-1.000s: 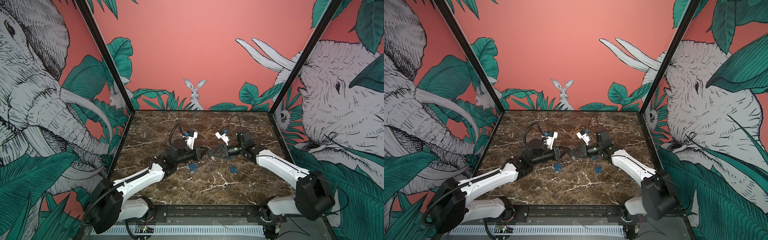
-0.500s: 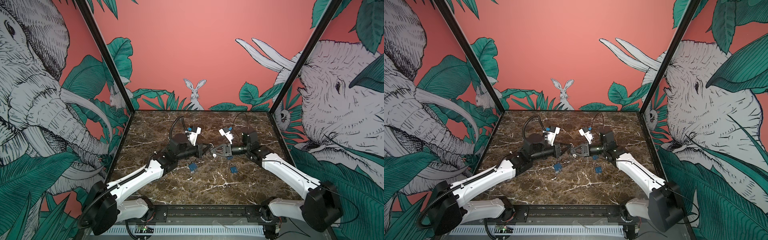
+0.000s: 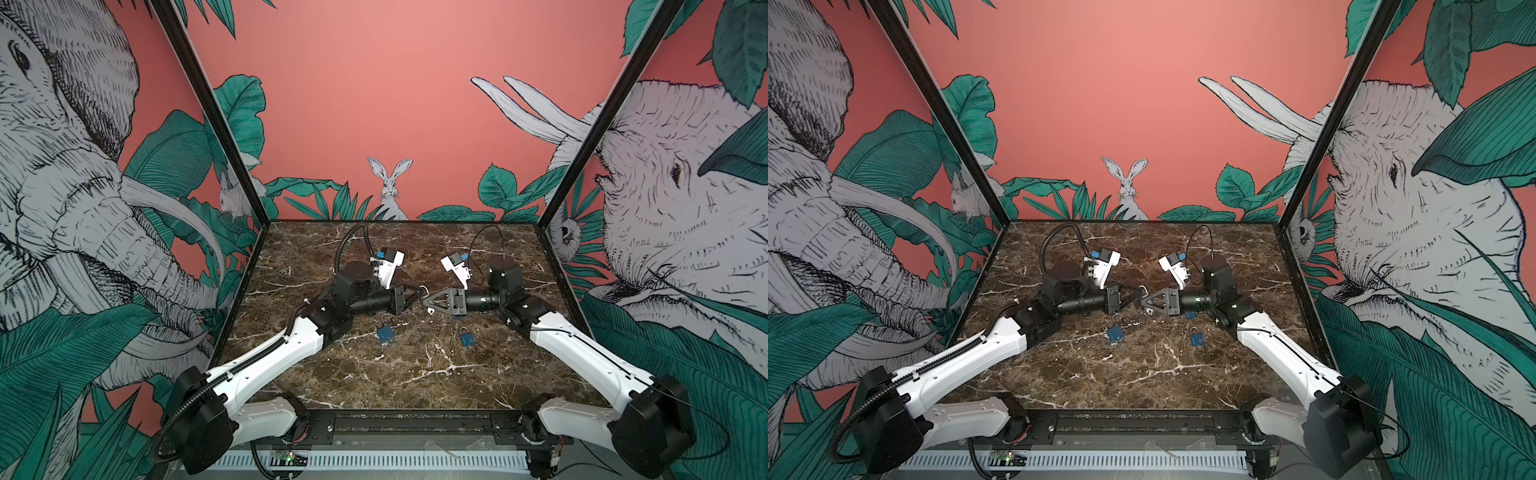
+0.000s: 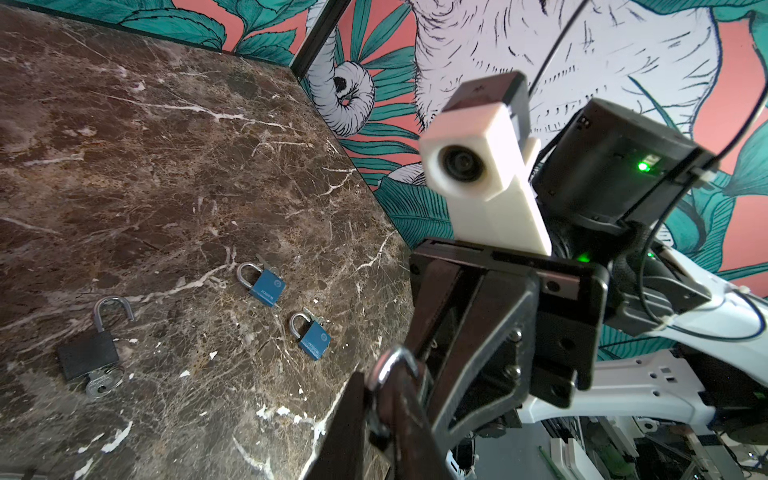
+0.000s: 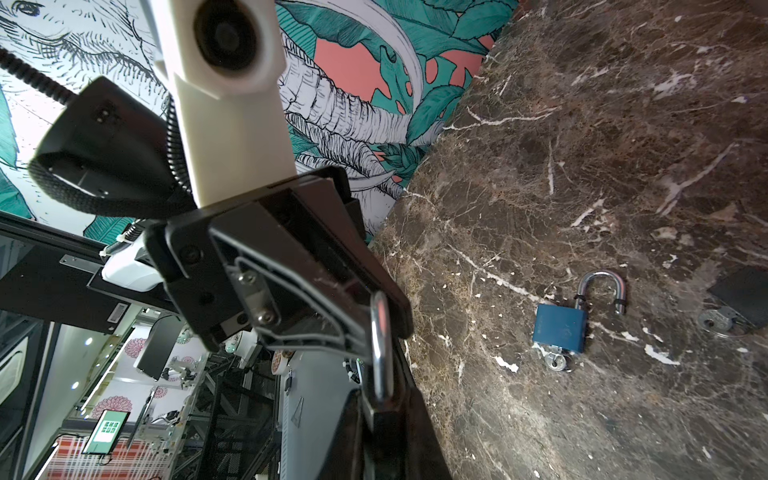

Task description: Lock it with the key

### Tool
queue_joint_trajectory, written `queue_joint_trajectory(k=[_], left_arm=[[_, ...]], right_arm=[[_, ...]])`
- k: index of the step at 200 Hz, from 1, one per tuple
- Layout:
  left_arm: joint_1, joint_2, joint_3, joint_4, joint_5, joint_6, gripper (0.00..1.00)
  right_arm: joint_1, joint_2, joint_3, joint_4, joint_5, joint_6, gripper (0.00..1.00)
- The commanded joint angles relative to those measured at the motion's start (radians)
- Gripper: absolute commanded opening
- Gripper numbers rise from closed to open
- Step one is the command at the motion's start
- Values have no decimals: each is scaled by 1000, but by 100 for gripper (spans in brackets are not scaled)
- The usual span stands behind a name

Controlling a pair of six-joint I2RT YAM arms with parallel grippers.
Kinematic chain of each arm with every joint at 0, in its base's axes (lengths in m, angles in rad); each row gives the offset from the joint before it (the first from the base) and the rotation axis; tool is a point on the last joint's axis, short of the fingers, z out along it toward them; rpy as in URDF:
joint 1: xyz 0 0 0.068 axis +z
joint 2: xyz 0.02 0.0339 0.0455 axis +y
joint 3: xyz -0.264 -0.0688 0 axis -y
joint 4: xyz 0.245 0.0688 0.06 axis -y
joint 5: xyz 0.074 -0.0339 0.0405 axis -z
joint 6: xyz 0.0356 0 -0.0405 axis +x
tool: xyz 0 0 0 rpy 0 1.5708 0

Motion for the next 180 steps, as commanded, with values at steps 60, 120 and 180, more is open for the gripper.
queue_joint_trajectory(k=[60, 120, 180], left_arm=[[48, -142, 68, -134, 130, 89, 35], [79, -85, 131, -268, 174, 230, 36], [139, -19, 141, -256, 283, 260, 39]], right_arm=[[-8, 15, 14, 33, 108, 2, 0], [39, 15, 23, 55, -44, 21, 0], [63, 6, 18, 53, -115, 33, 0]])
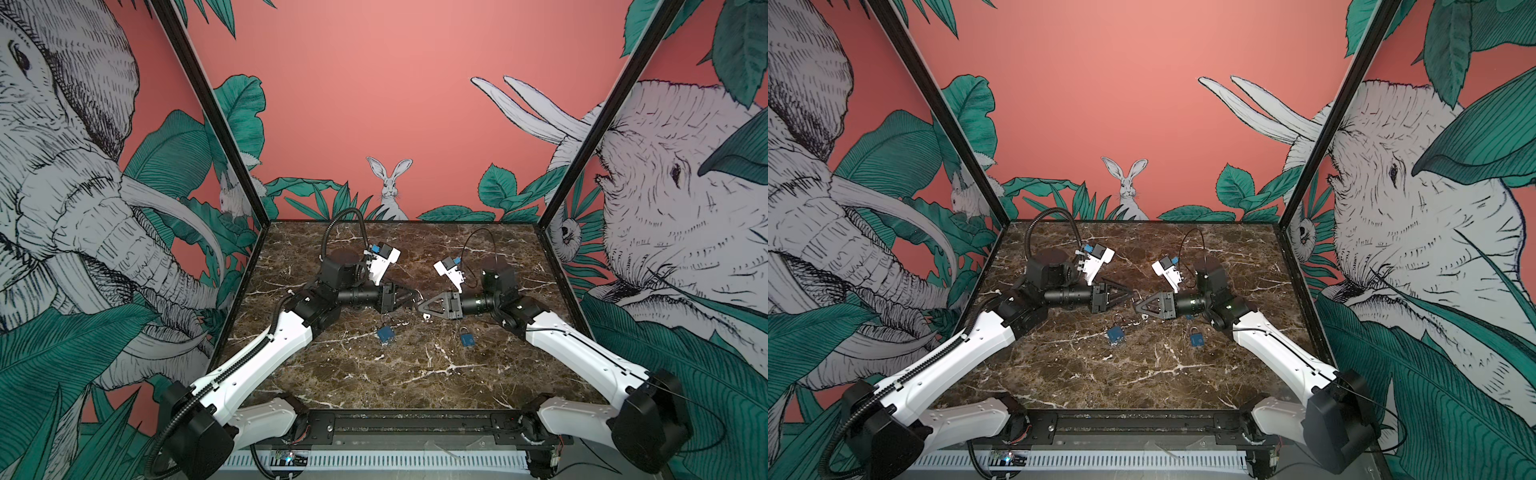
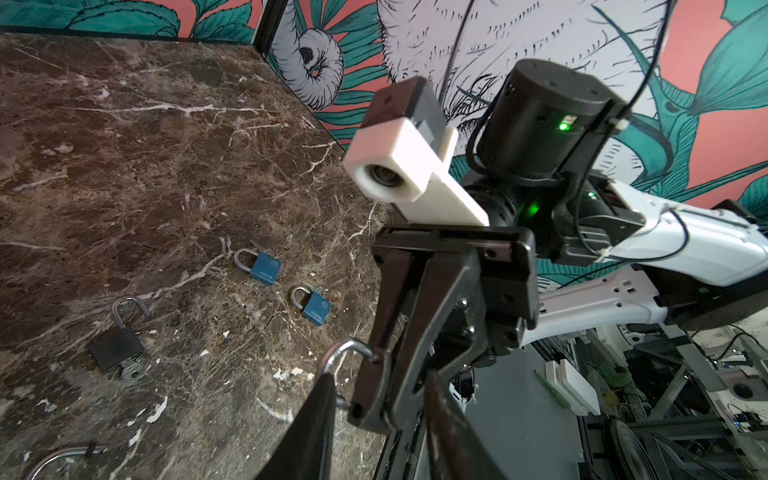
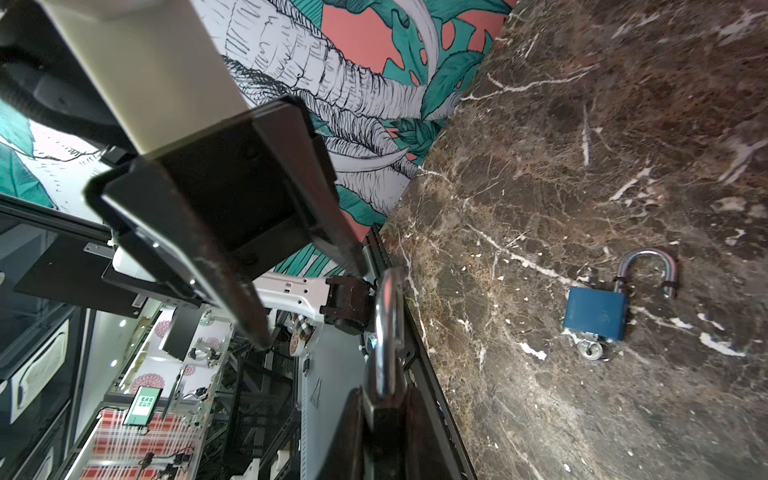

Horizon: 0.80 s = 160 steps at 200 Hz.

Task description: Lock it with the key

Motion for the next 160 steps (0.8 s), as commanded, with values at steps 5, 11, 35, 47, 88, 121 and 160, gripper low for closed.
queue_joint_trajectory(k=[5, 11, 35, 47, 88, 121, 160], left_arm=[[24, -2, 25, -15, 66, 43, 39], [30, -2, 22, -12, 71, 43, 40], [45, 5, 15, 9, 92, 38, 40], [47, 11, 16, 13, 103, 37, 41], [49, 34, 16, 40, 161, 22, 36], [48, 42, 9, 49, 196, 12, 23], [50, 35, -12, 69, 200, 0, 9]], right_arm=[[12, -14, 20, 49, -58, 7, 0], [15, -14, 20, 48, -59, 7, 0], [23, -8, 25, 47, -65, 6, 0], [27, -7, 26, 47, -65, 6, 0], [34, 2, 38, 42, -67, 5, 0], [35, 7, 47, 41, -65, 4, 0], [38, 15, 53, 41, -65, 3, 0]])
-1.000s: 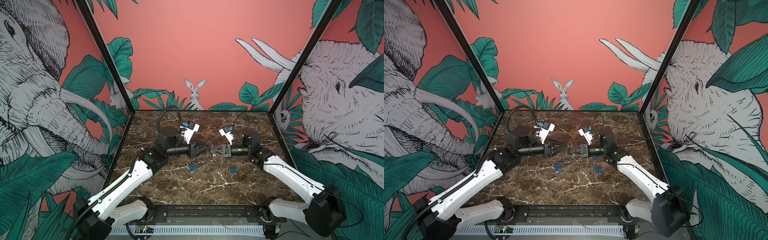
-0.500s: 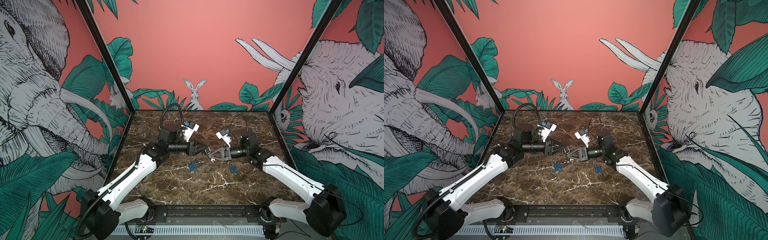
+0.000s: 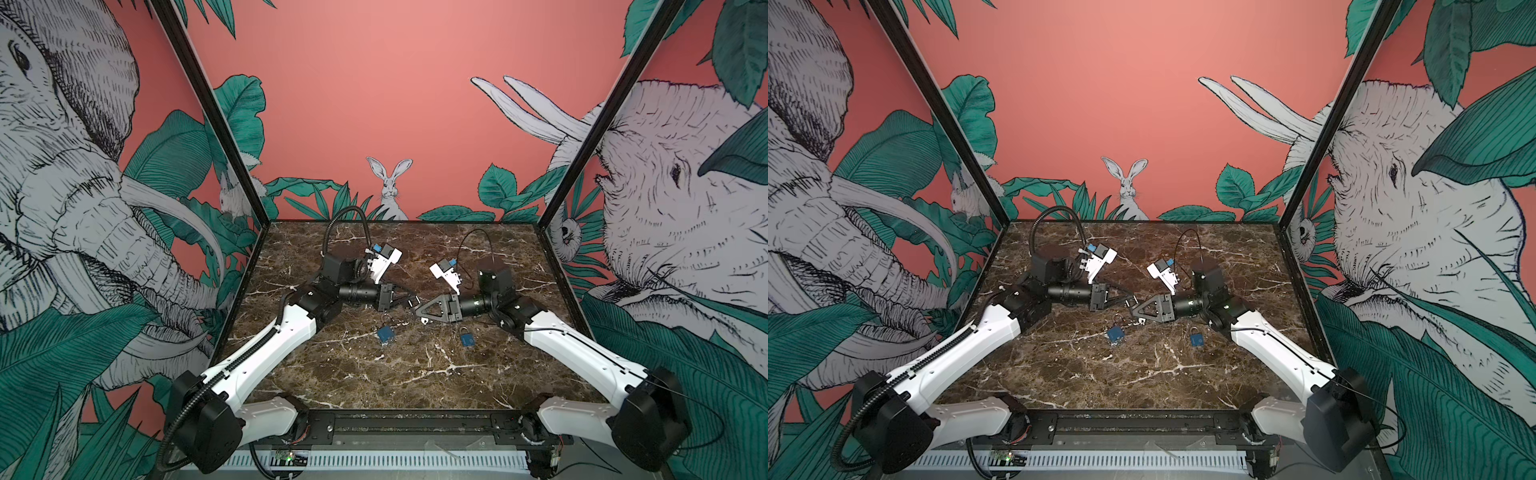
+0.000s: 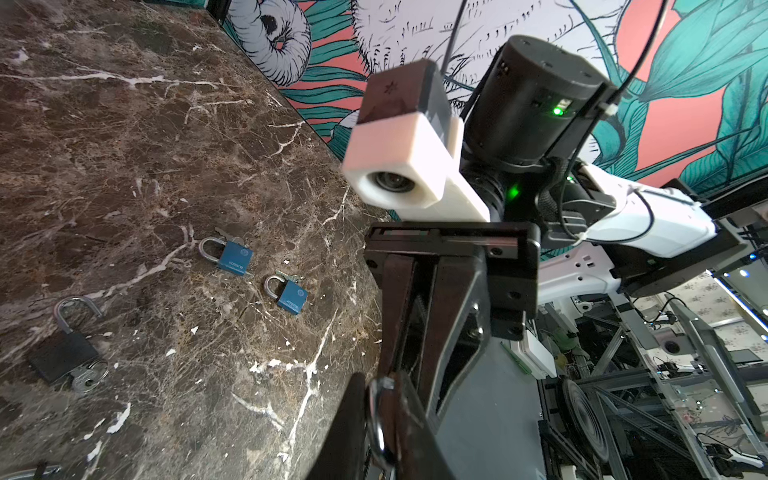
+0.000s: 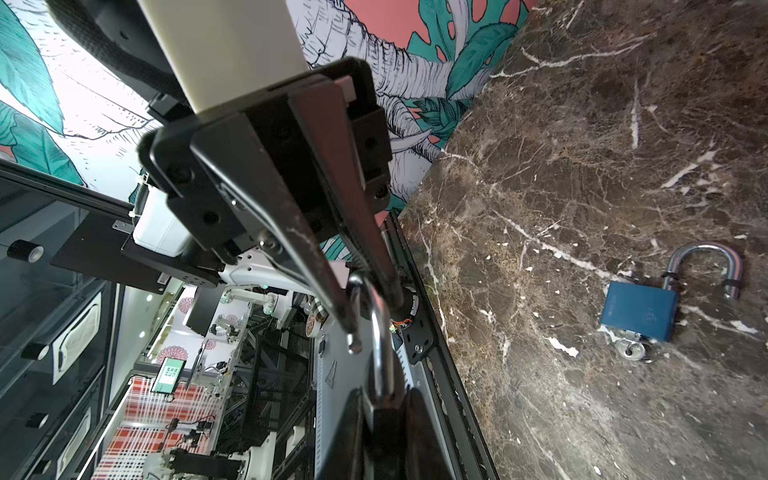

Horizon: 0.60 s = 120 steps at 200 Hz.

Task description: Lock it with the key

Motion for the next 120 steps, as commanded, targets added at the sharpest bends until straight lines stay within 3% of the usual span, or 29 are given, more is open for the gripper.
queue_joint_trajectory(k=[1, 29, 50, 93, 120], left_arm=[[1, -13, -10, 41, 40, 0, 9], [0, -10, -13, 39, 35, 1, 0], [2, -5, -18, 36, 40, 6, 0], [4, -1, -42, 39, 46, 27, 0], [6, 0, -52, 48, 59, 26, 0]], right_arm=[[10, 5, 39, 40, -16, -1, 0], [13, 4, 44, 41, -16, 2, 0], [15, -3, 44, 58, -23, 17, 0], [16, -21, -2, 320, -88, 225, 0], [16, -33, -9, 369, -97, 268, 0]])
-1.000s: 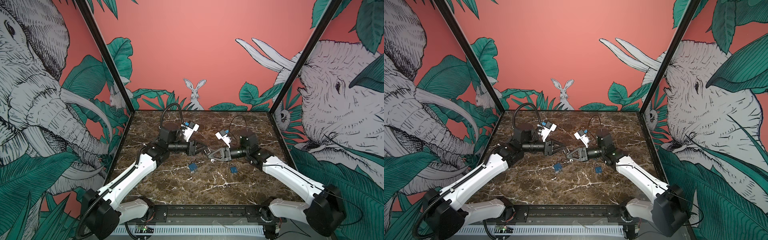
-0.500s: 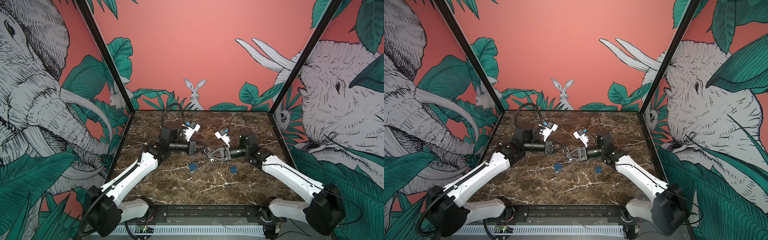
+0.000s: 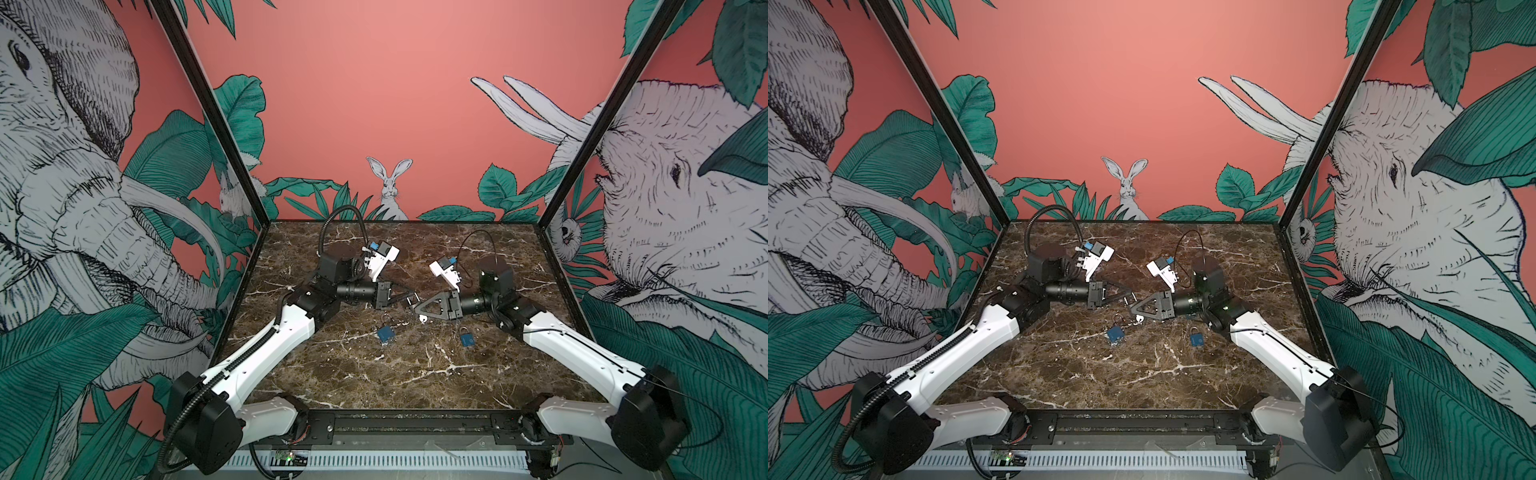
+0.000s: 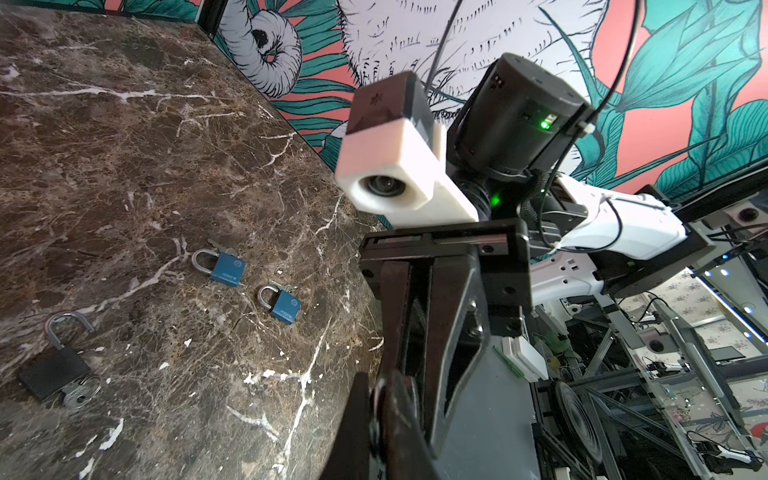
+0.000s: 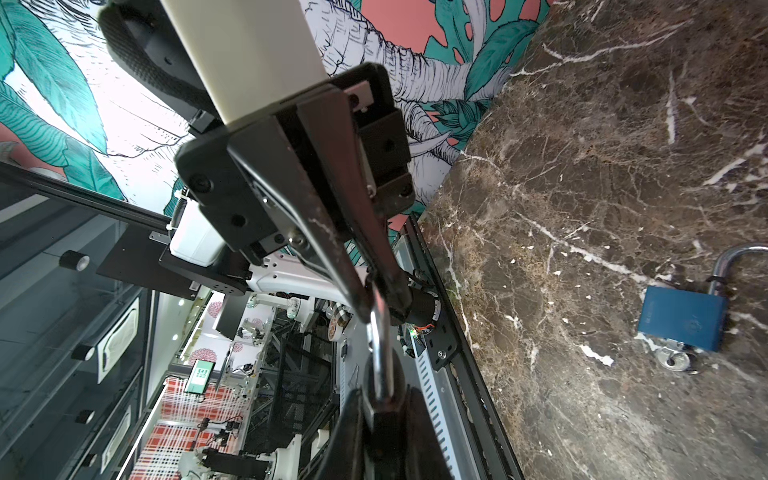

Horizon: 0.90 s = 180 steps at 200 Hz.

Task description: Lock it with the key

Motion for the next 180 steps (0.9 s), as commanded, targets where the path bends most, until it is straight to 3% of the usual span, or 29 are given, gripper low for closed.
queue_joint_trajectory(k=[1, 59, 115, 180], left_arm=[[-11, 4, -36, -5, 17, 40, 0], [-11, -6, -71, 37, 103, -11, 0], [-14, -71, -173, 147, 158, -136, 0], [-51, -141, -262, 172, 152, -194, 0]], right_arm=[[13, -35, 16, 227, -56, 94, 0], [14, -42, 18, 242, -13, 103, 0], [11, -18, 49, 220, 62, 59, 0], [6, 61, 108, 235, 117, 36, 0]])
